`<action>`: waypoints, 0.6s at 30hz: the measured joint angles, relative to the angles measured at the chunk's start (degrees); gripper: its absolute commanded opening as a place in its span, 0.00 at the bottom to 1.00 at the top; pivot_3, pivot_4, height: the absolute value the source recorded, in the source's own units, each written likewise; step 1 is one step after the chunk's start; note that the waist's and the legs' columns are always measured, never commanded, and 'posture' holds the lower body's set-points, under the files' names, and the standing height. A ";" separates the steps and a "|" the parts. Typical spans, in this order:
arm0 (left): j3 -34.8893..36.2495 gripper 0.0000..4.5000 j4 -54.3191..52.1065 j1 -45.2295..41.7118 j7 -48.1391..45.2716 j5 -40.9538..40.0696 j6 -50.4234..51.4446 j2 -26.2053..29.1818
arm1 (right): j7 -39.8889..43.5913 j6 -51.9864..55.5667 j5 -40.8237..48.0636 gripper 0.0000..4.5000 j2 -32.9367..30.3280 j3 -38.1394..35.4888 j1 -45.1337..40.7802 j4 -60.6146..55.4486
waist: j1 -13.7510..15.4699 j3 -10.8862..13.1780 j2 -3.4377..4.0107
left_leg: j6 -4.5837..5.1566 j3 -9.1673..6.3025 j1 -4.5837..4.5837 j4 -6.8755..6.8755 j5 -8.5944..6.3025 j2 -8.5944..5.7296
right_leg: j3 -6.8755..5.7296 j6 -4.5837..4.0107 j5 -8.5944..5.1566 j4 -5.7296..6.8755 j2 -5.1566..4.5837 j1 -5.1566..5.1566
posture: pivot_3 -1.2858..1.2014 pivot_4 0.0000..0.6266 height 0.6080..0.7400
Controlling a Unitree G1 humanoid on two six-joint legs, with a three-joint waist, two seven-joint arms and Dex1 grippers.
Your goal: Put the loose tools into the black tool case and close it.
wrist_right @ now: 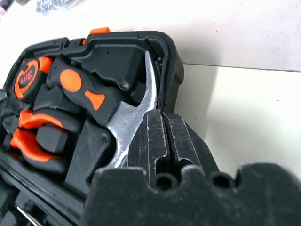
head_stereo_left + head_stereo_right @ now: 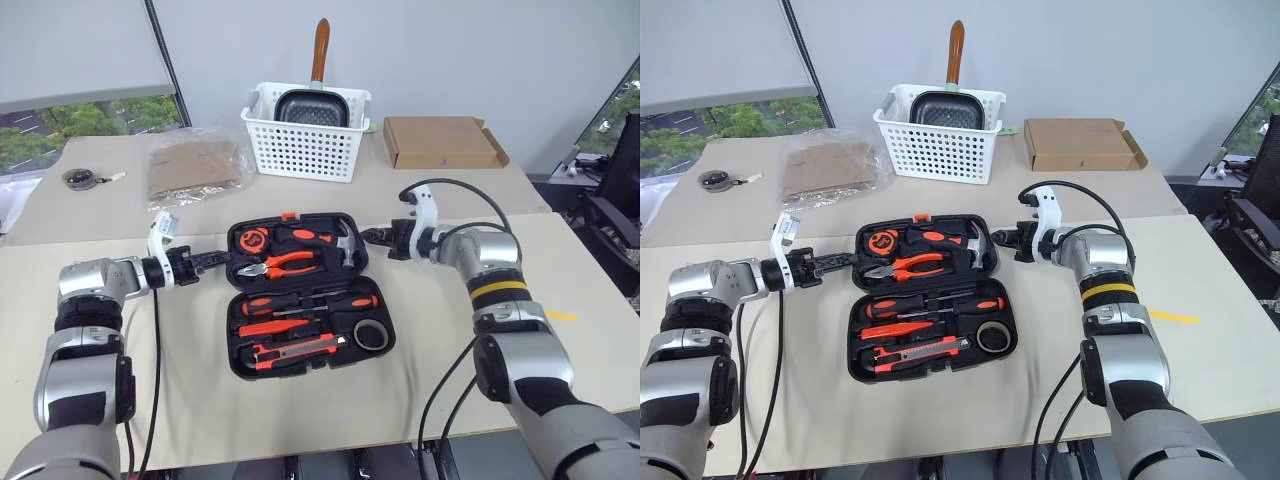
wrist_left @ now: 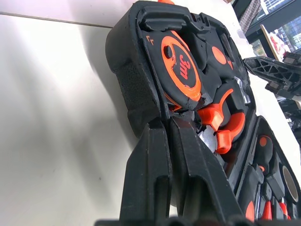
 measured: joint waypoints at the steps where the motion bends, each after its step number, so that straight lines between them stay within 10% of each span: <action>1: 0.06 0.00 0.00 0.00 0.07 0.00 -0.04 -0.08 | 0.00 0.26 0.00 0.16 -0.06 0.01 0.00 -0.11 | 0.03 0.00 0.00 | 0.00 0.00 0.00 0.00 0.00 0.00 | 0.00 0.00 0.00 0.00 0.00 0.00 | 0.52 0.24 0.70; 18: 1.70 0.00 0.11 -0.01 1.08 -0.01 -1.19 -1.25 | -0.07 3.30 -0.03 0.02 -0.65 0.60 0.00 -0.16 | 0.06 0.00 -0.01 | -0.02 0.00 0.00 0.01 0.01 0.00 | 0.00 0.00 0.00 0.02 0.00 -0.01 | 0.52 0.24 0.70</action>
